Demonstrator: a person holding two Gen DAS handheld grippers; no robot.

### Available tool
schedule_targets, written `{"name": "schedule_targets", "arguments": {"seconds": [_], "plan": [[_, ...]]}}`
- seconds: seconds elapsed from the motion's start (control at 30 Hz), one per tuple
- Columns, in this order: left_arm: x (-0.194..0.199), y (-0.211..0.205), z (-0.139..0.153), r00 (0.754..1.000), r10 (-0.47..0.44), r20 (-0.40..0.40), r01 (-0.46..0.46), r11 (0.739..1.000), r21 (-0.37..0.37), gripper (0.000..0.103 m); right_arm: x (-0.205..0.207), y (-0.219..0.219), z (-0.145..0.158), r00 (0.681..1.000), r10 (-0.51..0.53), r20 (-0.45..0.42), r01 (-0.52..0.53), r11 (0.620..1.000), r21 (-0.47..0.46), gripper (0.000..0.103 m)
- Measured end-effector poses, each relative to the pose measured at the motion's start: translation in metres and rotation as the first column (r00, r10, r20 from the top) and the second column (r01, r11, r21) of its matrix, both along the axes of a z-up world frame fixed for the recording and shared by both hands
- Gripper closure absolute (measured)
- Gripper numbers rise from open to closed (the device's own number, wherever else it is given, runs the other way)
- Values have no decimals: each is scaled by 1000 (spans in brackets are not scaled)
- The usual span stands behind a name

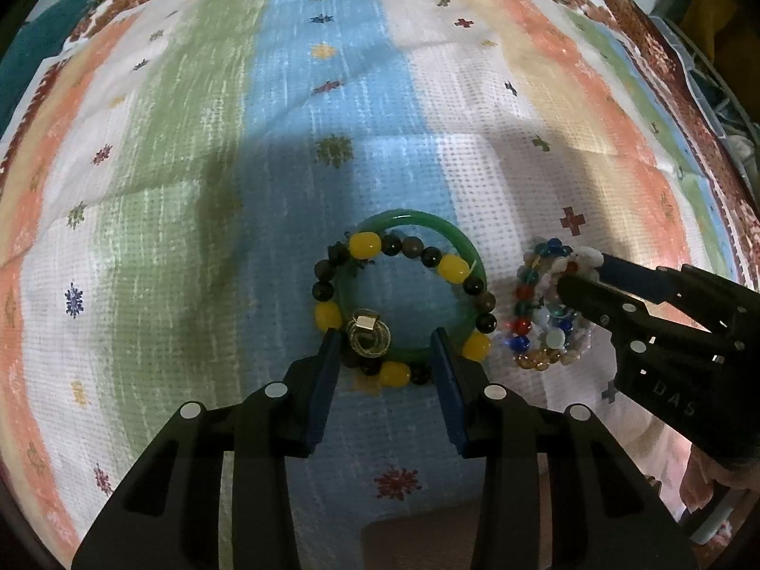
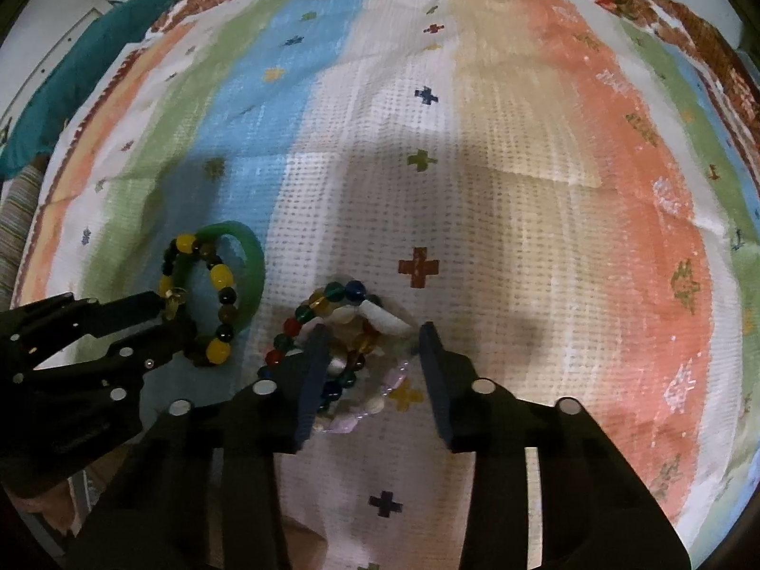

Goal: Organize jewelry
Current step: 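Grasp the small gold ring with left tool while right tool grasps the white bead bracelet, then lift the gold ring and white bead bracelet off the cloth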

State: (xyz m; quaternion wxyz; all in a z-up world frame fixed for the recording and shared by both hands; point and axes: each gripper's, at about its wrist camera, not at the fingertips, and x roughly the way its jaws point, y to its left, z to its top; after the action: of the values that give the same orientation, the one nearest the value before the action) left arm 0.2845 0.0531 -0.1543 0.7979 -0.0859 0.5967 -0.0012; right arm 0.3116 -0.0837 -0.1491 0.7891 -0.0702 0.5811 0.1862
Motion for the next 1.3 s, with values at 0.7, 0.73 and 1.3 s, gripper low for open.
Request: {"name": "schedule_targets", "arguments": {"seconds": [0.7, 0.73, 1.3], "plan": [[-8, 2, 10, 999, -13, 35, 13, 1000, 4, 88, -7, 2, 5, 999, 32, 9, -32, 999, 13, 92], [-8, 2, 12, 999, -13, 37, 13, 1000, 3, 88, -7, 1, 6, 999, 32, 11, -32, 999, 14, 92], [-16, 0, 33, 997, -1, 74, 1, 1000, 0, 88, -24, 4, 29, 997, 51, 55, -53, 998, 23, 92]]}}
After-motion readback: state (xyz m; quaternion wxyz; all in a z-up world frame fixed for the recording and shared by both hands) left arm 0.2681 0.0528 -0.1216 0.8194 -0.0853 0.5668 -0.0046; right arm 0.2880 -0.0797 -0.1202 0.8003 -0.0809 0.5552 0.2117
